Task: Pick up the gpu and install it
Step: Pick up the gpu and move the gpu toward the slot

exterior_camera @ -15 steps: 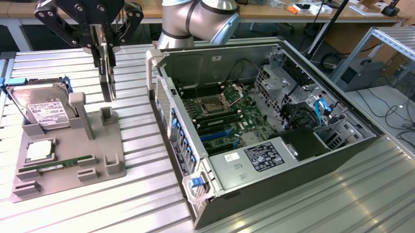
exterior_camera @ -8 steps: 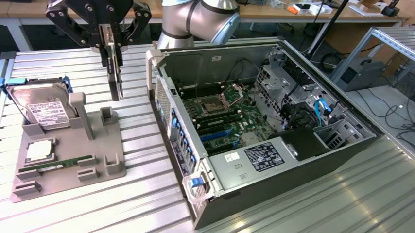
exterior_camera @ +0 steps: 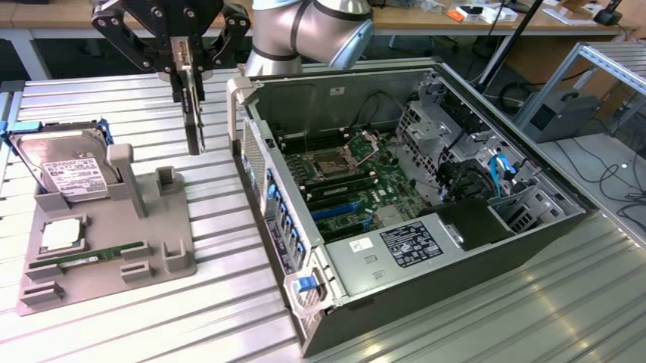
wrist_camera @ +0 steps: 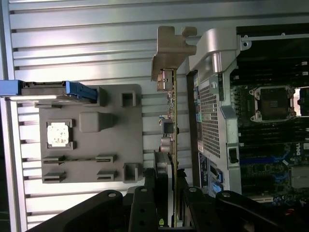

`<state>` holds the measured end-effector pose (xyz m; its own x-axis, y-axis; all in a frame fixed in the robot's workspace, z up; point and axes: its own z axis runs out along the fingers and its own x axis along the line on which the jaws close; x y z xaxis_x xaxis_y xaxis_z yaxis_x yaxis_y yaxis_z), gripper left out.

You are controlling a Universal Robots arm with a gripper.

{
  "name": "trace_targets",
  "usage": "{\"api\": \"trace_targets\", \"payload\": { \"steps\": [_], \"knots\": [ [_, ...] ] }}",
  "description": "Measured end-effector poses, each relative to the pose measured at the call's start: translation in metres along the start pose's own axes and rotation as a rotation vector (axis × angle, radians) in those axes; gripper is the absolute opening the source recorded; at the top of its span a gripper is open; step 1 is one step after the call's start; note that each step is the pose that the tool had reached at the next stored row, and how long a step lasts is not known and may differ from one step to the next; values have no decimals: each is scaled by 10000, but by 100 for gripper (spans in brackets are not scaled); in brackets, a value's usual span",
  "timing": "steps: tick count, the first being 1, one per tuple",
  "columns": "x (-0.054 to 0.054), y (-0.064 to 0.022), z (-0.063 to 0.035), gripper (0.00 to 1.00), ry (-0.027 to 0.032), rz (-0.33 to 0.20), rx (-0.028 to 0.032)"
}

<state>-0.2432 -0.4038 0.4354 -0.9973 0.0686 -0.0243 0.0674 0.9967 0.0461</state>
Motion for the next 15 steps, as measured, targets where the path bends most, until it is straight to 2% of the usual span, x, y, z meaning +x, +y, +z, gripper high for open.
{"api": "trace_targets", "payload": {
  "steps": [8, 15],
  "knots": [
    [-110, 8, 3, 27, 0, 0, 0],
    [-260, 18, 7, 27, 0, 1, 0]
  ]
}}
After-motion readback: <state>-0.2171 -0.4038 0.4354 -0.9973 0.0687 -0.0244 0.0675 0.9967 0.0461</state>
